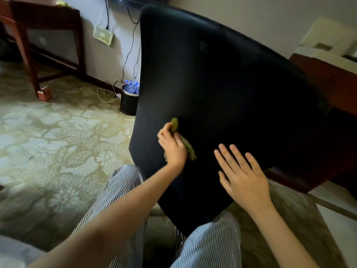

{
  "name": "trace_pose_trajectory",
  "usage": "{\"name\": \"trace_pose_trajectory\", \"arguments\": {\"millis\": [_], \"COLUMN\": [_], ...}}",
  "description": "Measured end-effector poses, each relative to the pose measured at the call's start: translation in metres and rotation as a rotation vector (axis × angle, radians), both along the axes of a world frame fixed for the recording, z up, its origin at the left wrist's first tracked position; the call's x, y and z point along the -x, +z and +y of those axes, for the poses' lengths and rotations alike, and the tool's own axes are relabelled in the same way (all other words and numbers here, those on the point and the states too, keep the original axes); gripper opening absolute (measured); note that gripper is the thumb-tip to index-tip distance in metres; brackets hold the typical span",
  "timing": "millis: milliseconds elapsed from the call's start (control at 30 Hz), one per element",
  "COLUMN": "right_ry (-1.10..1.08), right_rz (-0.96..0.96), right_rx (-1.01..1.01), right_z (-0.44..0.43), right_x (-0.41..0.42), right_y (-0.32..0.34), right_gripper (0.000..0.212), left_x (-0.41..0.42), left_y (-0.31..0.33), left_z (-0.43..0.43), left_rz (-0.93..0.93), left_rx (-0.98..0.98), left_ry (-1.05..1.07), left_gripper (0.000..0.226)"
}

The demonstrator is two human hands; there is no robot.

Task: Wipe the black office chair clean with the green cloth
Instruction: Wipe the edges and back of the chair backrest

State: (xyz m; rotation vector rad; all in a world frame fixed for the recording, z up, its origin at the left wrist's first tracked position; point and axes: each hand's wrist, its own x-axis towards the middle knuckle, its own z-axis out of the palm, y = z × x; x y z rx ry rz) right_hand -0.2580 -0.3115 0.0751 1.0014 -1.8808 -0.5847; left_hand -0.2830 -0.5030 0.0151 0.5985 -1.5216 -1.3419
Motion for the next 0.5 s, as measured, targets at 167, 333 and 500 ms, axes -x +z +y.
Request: {"name": "trace_pose_trajectory", "arguments": {"millis": [167, 333, 500], "right_ry": [0.026, 0.047, 0.059], "right_rz": [0.045, 0.038, 0.03], "right_rx": [-0.022, -0.042, -0.078], "right_z": [-0.013, -0.026, -0.028], "right_x": [-0.001, -0.005, -0.006], "right_y": [-0.001, -0.003, -0.001], "right_gripper": [0.051, 0.053, 0.053], "left_x": [0.01, -0.02, -0.03], "left_y": [-0.006, -0.023, 0.012], "left_z": [-0.035, 0.026, 0.044], "left_rz": [-0.267, -0.19, -0.019], "left_rx": [-0.515, -0.383, -0.157], "left_ry": [-0.069, -0.102, -0.144], "left_gripper": [0.035, 0.037, 0.034]}}
